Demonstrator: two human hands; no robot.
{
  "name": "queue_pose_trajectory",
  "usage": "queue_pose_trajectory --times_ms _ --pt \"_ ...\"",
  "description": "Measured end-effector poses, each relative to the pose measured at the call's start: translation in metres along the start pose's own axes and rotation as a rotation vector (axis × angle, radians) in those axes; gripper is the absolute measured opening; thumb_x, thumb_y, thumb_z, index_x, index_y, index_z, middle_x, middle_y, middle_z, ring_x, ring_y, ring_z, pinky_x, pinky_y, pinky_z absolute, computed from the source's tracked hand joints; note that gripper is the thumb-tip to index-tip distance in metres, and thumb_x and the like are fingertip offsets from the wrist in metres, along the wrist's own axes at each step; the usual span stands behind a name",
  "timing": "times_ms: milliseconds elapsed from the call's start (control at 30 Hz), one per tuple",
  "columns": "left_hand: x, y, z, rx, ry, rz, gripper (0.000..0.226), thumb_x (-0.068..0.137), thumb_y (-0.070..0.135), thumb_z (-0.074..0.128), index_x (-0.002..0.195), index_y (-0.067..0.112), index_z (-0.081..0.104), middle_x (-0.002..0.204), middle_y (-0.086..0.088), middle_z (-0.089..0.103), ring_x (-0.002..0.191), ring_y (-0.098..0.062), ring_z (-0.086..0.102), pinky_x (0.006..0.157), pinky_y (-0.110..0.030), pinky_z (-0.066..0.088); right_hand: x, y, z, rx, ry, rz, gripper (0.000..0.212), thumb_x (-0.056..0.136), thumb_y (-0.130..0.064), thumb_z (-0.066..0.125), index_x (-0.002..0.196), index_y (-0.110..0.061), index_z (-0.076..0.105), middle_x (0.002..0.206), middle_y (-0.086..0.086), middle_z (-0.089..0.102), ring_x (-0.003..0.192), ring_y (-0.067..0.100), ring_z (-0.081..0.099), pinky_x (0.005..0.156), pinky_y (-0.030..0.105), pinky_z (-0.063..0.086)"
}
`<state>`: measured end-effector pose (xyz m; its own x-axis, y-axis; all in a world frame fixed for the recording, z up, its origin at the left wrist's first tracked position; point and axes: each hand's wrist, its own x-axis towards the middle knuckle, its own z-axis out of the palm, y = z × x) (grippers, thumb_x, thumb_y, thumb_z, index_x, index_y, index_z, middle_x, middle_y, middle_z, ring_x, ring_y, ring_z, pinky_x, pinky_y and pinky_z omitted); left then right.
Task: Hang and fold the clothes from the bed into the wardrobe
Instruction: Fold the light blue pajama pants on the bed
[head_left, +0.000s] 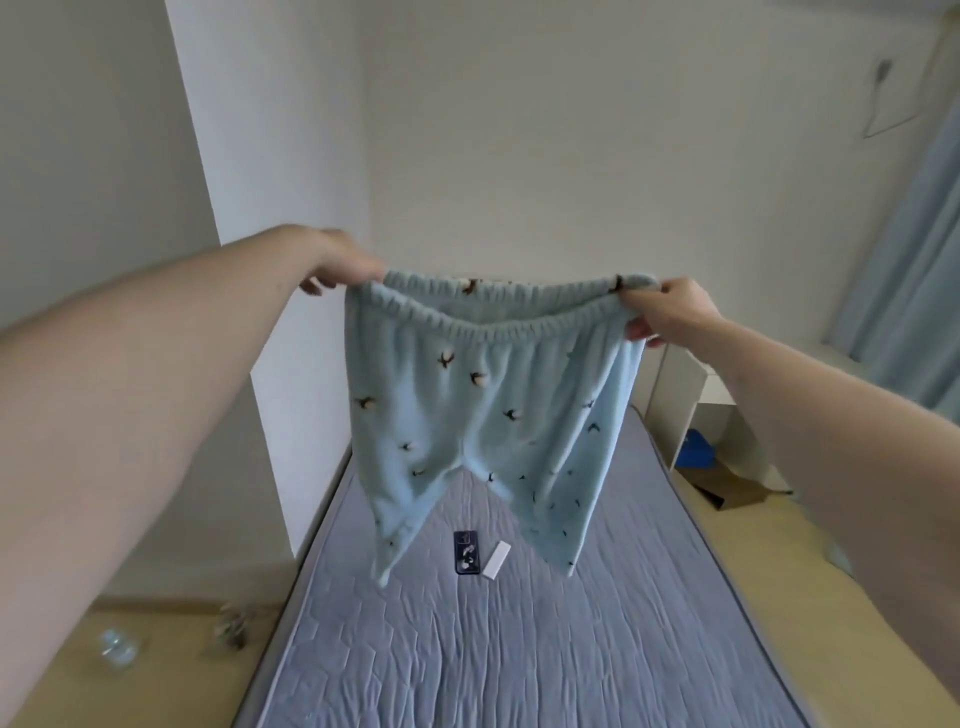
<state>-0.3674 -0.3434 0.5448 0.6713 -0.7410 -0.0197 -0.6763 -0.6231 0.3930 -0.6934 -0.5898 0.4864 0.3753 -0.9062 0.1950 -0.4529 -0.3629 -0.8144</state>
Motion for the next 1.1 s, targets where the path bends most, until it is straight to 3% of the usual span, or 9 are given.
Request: queue_pose_trajectory --times_ms 100,233,333,467,633,800,900,1000,1100 --pt "0.003 -0.02 0.017 -0.017 -0.124 -0.091 0.018 0.089 0.032 0.056 0.082 0.016 0.051 0.078 -0.004 0.047 0.056 -0.018 0.039 0.051 -0.024 0.035 0.0 0.022 0.015 -0.064 0.02 0.035 0.036 0.092 -0.048 0.067 0.09 -0.012 0.069 0.057 0.004 0.072 0.043 0.011 0.066 0.038 0.018 0.046" --pt "0.011 -0.029 0.04 -0.083 -0.157 -0.151 0.017 0.094 0.03 0.054 0.087 0.014 0.052 0.071 -0.002 0.051 0.049 -0.015 0.044 0.049 -0.021 0.04 0.006 0.036 0.032 -0.116 -0.009 0.084 0.039 0.097 -0.053 0.061 0.093 -0.014 0.064 0.053 0.003 0.071 0.047 0.016 0.064 0.039 0.02 0.046" --pt "0.014 -0.027 0.052 -0.176 -0.182 -0.17 0.025 0.099 0.033 0.049 0.1 0.011 0.061 0.072 -0.001 0.07 0.055 -0.016 0.064 0.055 -0.024 0.053 0.012 0.042 0.037 -0.092 -0.044 0.09 0.035 0.099 -0.05 0.058 0.096 -0.015 0.063 0.06 0.004 0.074 0.051 0.018 0.071 0.042 0.023 0.05" --pt "0.016 -0.021 0.057 -0.279 -0.191 -0.176 0.032 0.099 0.031 0.042 0.111 0.011 0.063 0.086 -0.004 0.08 0.078 -0.021 0.078 0.079 -0.039 0.063 0.019 0.046 0.042 -0.029 -0.106 0.109 0.027 0.102 -0.047 0.055 0.1 -0.022 0.064 0.071 0.001 0.078 0.065 0.017 0.077 0.048 0.027 0.058" --pt "0.026 -0.017 0.059 -0.372 -0.051 -0.156 0.027 0.099 0.026 0.045 0.112 0.012 0.064 0.094 -0.004 0.079 0.09 -0.024 0.074 0.082 -0.041 0.062 0.038 0.051 0.046 -0.038 -0.103 0.078 0.024 0.101 -0.04 0.057 0.11 -0.021 0.067 0.094 0.002 0.078 0.092 0.023 0.073 0.064 0.032 0.059" --pt "0.039 -0.009 0.046 -0.398 0.232 -0.087 0.017 0.097 0.02 0.05 0.101 0.012 0.065 0.102 -0.011 0.067 0.088 -0.031 0.063 0.078 -0.038 0.057 0.06 0.022 0.04 -0.048 0.022 -0.062 0.026 0.1 -0.032 0.06 0.119 -0.017 0.069 0.109 0.012 0.071 0.091 0.027 0.063 0.075 0.039 0.056" --pt "0.041 -0.004 0.031 -0.354 0.364 -0.031 0.016 0.095 0.022 0.051 0.08 0.016 0.052 0.095 -0.012 0.056 0.083 -0.029 0.051 0.069 -0.031 0.039 0.063 -0.005 0.032 -0.087 0.111 -0.187 0.021 0.1 -0.032 0.058 0.113 -0.018 0.067 0.103 0.01 0.067 0.091 0.029 0.06 0.075 0.033 0.044" --pt "0.04 -0.003 0.015 -0.403 0.434 0.031 0.007 0.095 0.022 0.052 0.089 0.018 0.053 0.097 -0.009 0.054 0.087 -0.028 0.048 0.071 -0.031 0.035 0.059 -0.029 0.023 -0.034 0.183 -0.278 0.017 0.1 -0.028 0.056 0.113 -0.02 0.064 0.101 0.006 0.065 0.09 0.027 0.059 0.072 0.029 0.04" --pt "0.032 -0.003 0.002 -0.475 0.501 0.094 0.007 0.095 0.021 0.048 0.098 0.021 0.055 0.098 -0.003 0.053 0.089 -0.026 0.046 0.068 -0.031 0.035 0.048 -0.044 0.012 0.05 0.259 -0.363 0.012 0.1 -0.025 0.054 0.11 -0.023 0.061 0.098 -0.001 0.063 0.081 0.016 0.056 0.056 0.016 0.04"
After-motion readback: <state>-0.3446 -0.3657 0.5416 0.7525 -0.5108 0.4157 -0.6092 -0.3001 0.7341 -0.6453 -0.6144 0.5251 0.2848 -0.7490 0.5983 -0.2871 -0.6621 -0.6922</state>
